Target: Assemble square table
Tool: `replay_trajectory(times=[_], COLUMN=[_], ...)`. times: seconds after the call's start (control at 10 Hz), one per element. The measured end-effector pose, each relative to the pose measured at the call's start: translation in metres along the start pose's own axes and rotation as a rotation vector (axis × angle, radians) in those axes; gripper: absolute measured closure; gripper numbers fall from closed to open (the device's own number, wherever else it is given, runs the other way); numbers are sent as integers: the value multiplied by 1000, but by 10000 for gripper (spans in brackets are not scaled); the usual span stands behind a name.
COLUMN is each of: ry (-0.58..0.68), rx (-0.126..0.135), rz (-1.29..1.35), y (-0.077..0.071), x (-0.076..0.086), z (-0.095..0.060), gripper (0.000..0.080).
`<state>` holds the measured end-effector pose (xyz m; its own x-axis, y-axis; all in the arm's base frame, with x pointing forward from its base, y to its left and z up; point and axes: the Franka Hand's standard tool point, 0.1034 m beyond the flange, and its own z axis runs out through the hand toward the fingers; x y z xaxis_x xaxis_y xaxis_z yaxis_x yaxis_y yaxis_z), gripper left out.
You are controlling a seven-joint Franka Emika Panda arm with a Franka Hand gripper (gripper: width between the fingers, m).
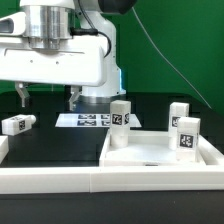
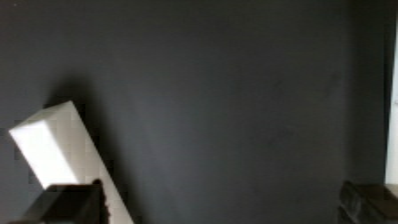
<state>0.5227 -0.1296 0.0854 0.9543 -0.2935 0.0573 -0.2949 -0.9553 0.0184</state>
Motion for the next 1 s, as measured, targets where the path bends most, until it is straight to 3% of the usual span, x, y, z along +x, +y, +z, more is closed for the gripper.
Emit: replay_trajectory(times=[0.3, 0.6, 0.7, 1.0], ry=[-3, -29, -44, -61], rx=[-4, 5, 9, 6], rz=[17, 79, 100, 99], y=[17, 50, 55, 59], x=[-2, -47, -61, -78], z=[2, 16, 19, 23], gripper=[151, 151, 151, 151])
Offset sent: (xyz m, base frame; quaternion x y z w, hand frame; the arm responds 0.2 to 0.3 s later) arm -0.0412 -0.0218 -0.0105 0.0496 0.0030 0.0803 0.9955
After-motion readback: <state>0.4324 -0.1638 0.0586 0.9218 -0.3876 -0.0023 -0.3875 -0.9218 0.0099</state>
